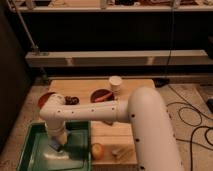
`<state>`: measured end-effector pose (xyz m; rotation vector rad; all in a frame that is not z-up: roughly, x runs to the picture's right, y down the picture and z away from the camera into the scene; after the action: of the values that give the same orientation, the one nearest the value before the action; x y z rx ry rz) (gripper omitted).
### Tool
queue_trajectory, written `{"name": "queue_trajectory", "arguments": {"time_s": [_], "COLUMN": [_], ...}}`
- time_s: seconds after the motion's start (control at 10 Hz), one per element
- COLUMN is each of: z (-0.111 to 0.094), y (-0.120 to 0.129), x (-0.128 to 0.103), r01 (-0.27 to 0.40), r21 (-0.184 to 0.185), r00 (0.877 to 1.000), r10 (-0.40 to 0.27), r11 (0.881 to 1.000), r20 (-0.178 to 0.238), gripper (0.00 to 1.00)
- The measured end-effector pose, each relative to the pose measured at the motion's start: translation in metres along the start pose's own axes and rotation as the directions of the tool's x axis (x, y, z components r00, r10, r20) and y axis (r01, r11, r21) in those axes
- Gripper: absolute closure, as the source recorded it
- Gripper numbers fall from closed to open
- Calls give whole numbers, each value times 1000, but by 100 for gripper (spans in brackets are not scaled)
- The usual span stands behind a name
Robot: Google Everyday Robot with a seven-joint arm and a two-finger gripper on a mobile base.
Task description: Wipe red bowl with sponge
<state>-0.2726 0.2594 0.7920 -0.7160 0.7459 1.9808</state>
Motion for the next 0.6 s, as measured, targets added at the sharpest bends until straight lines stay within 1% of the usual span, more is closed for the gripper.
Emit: {"name": "queue_trajectory", "arguments": {"time_s": [0.5,0.6], "z": [0,-2], "y": [0,0], "x": [0,1], "r01": [0,2], "r21": [1,3], "r00": [1000,1000], "r10": [0,-2], "r11": [1000,1000], "r20": [0,0], "gripper": [100,100]}}
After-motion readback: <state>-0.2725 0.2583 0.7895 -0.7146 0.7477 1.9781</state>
